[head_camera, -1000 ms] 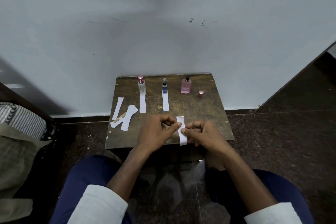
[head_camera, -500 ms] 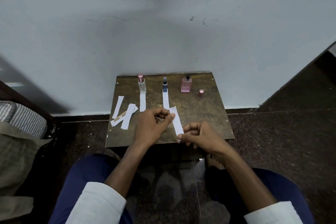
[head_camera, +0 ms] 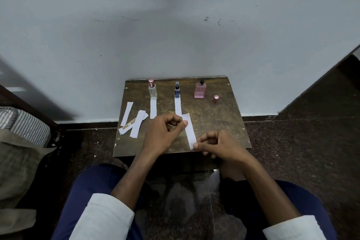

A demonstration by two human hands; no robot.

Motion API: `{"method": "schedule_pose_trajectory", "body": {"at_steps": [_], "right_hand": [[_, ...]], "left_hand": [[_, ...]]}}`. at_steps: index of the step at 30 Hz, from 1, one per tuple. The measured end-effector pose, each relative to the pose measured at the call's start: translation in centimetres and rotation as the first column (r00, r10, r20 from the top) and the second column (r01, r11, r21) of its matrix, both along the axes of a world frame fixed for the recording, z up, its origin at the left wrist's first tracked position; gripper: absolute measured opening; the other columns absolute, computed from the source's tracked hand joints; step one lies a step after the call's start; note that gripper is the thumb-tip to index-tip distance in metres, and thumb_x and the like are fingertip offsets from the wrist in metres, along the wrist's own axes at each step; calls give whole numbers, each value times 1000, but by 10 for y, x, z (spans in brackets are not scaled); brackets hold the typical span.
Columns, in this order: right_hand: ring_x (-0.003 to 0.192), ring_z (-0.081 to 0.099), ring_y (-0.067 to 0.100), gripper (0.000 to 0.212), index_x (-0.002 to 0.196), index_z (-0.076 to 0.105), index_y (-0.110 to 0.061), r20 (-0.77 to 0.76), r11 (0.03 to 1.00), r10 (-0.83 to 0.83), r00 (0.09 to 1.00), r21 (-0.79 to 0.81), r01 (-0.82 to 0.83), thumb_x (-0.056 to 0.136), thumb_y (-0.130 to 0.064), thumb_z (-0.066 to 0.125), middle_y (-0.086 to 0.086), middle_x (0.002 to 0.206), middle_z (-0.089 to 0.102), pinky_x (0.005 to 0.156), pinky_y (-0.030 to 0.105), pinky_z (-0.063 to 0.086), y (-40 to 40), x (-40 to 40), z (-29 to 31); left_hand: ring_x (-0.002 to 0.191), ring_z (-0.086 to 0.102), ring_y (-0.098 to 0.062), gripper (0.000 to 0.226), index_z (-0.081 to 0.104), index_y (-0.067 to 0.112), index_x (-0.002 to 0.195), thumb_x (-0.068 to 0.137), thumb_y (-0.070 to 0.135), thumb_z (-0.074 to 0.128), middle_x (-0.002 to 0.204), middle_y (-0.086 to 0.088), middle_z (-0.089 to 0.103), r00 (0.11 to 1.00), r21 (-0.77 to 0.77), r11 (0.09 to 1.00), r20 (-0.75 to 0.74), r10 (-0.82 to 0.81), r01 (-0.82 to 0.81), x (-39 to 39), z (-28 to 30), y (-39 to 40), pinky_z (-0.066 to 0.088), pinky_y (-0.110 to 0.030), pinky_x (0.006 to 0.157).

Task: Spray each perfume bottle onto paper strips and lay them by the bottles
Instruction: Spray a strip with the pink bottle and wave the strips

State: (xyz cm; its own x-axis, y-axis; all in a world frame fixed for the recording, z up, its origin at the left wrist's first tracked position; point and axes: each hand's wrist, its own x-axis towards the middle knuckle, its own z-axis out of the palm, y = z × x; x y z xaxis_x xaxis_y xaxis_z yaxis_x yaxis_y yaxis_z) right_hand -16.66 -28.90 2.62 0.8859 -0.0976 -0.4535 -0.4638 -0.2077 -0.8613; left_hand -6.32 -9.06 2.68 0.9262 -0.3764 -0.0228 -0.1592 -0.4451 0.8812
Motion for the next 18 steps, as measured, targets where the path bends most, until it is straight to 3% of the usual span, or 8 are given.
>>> {"method": "schedule_pose_trajectory", "body": {"at_steps": [4, 6, 8, 11, 13, 18], "right_hand": [[78, 71, 10, 26, 96, 80, -20, 29, 999, -34, 999, 25, 33, 95, -46, 76, -1, 88, 80, 68, 25, 52, 2, -1, 3], [79, 72, 10, 32, 95, 81, -22, 22, 998, -52, 998, 36, 51, 98, -52, 70, -3, 88, 80, 69, 25, 52, 4, -1, 6], [74, 70, 10, 41, 93, 81, -18, 32, 997, -66, 997, 47, 64, 96, -56, 68, -2, 82, 76, 66, 26, 50, 6, -1, 8], [70, 66, 10, 46, 92, 80, -14, 60, 998, -58, 996, 37, 56, 91, -59, 70, 0, 75, 70, 63, 26, 47, 5, 0, 8], [67, 64, 9, 39, 93, 81, -15, 65, 1000, -24, 998, 19, 23, 94, -53, 73, 1, 72, 70, 62, 25, 47, 5, -1, 8], [55, 57, 3, 27, 90, 79, -10, 75, 1000, 28, 997, 8, -29, 96, -36, 78, 0, 64, 69, 57, 21, 43, 6, -1, 8]], "left_hand": [[71, 67, -13, 11, 83, 23, 93, 95, 34, 81, 83, 10, 78, 995, 1, 995, 0, -98, 98, -4, 6, 0, 49, -9, 63], [67, 65, -7, 10, 82, 25, 93, 95, 34, 81, 83, 8, 78, 979, -7, 980, -26, -201, 201, -4, 5, 0, 49, -12, 64], [68, 65, -7, 12, 81, 28, 92, 96, 39, 80, 84, 9, 78, 955, -9, 956, -54, -292, 292, -4, 0, -1, 52, -24, 67], [73, 71, -24, 11, 81, 30, 92, 96, 40, 80, 86, 11, 78, 948, -2, 951, -72, -309, 310, -4, -3, -1, 56, -36, 70], [73, 70, -25, 9, 81, 29, 91, 96, 37, 80, 85, 12, 78, 951, -27, 953, -71, -302, 301, -4, -3, -1, 54, -31, 70], [66, 63, -3, 11, 80, 29, 88, 96, 36, 80, 82, 13, 77, 956, -51, 957, -63, -287, 284, -4, -3, -2, 51, -21, 68]]}}
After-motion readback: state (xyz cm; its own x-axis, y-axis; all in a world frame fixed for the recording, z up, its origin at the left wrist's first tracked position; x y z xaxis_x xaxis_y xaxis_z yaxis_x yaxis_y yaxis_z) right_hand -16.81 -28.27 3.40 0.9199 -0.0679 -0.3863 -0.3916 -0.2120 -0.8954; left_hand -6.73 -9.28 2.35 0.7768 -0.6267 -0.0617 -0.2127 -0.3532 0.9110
